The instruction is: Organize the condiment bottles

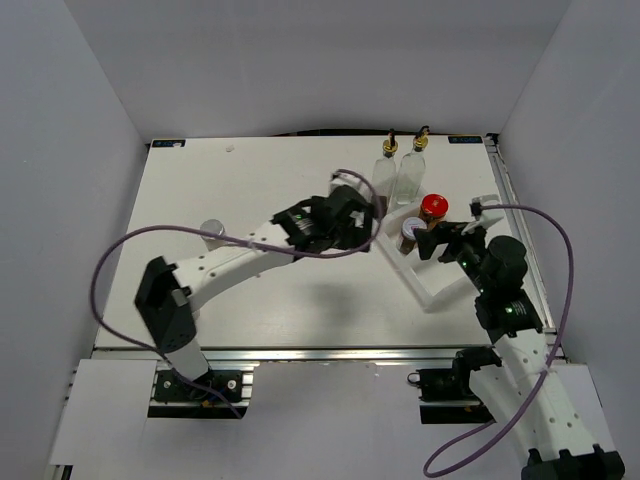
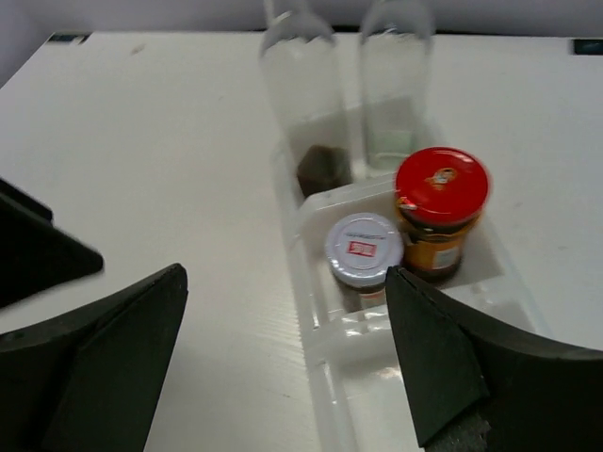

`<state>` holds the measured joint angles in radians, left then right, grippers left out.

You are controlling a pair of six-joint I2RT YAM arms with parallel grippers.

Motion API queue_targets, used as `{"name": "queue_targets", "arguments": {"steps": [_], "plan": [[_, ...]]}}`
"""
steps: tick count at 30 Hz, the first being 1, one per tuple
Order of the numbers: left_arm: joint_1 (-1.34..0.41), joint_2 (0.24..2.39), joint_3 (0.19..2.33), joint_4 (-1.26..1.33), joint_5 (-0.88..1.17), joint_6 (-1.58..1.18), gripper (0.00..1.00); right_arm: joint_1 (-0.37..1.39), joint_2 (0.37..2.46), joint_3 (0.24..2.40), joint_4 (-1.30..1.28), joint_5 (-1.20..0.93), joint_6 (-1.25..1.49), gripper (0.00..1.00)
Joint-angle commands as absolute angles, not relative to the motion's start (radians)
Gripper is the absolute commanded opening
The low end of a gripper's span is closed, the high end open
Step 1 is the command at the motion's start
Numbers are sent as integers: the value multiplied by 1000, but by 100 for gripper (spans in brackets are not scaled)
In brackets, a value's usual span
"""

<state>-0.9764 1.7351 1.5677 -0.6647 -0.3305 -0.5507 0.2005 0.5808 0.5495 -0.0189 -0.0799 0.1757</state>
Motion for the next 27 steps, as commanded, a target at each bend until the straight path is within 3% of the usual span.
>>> {"name": "queue_targets", "arguments": {"steps": [1, 5, 11, 18, 27], "plan": [[-884, 1530, 1447, -686, -561, -632, 98, 218, 652, 606, 52, -346, 126, 89], [-727, 1327, 1226, -701, -658, -728, 98, 287, 709, 630, 60, -325, 97, 89], [-540, 1180, 1143, -825, -792, -779, 98, 305, 712, 626, 87, -264, 103, 89], [-224, 1253, 1098, -746, -577, -680, 98, 307, 715, 624, 71, -149, 91, 89], [-183, 1287, 1086, -649, -471, -647, 98, 305, 723, 617, 69, -91, 80, 90]]}}
